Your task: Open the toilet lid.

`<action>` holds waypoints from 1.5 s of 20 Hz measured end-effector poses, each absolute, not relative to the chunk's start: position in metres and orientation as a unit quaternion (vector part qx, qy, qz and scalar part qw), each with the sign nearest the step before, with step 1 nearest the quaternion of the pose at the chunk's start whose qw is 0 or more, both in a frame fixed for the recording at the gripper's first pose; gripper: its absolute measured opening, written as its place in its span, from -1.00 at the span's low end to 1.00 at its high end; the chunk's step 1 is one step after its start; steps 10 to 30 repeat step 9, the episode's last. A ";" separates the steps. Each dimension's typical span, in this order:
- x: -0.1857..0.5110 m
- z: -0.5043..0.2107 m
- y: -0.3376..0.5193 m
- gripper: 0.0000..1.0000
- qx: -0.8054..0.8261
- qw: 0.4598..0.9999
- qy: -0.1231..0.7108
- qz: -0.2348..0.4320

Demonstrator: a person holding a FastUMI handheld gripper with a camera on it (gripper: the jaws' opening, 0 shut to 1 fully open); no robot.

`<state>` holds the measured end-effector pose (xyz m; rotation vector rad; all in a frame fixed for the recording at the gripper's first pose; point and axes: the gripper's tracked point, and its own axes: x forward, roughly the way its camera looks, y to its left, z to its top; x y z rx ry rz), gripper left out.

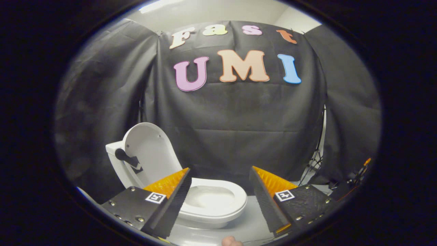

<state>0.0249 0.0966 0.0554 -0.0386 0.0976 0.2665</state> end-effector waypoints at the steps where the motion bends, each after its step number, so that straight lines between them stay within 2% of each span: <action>1: 0.025 0.060 0.099 1.00 -0.032 0.990 0.042 0.131; 30: 0.020 0.054 0.108 1.00 -0.016 0.990 0.041 0.135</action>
